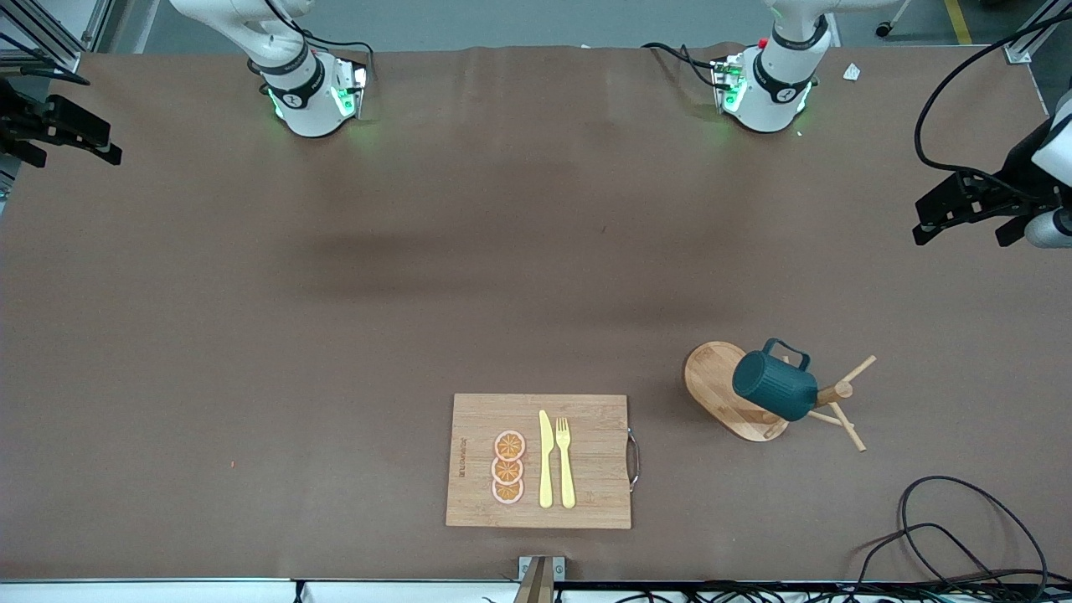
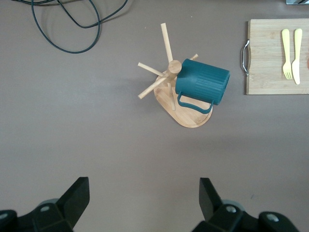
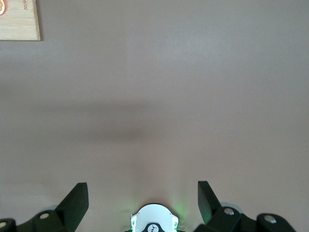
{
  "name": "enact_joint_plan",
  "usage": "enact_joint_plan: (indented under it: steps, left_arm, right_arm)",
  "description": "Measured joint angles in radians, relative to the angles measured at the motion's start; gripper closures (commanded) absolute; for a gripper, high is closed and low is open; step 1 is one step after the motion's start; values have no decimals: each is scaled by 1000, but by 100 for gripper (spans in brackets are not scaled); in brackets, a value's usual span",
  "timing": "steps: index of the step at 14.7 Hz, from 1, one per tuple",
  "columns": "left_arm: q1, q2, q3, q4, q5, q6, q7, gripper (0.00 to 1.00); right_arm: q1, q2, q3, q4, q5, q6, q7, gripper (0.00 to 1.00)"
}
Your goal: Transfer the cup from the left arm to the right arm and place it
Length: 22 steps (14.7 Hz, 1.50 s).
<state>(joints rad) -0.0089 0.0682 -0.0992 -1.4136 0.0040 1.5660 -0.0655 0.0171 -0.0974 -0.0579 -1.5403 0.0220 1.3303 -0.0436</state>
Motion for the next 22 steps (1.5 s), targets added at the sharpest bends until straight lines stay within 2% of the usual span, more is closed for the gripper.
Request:
enact_joint_plan:
  steps: [9,15,22]
  left_arm:
    - [-2,8,-36,-14,0,-6,18,0]
    - [-8,90,-38,-22,0,46,393,0]
    - [-29,200,-56,-24,0,118,1012,1]
  right_arm:
    - [0,0,0,0,0,0,0,0]
    - [0,0,0,0,0,0,0,0]
    - [0,0,0,-1,0,0,0,0]
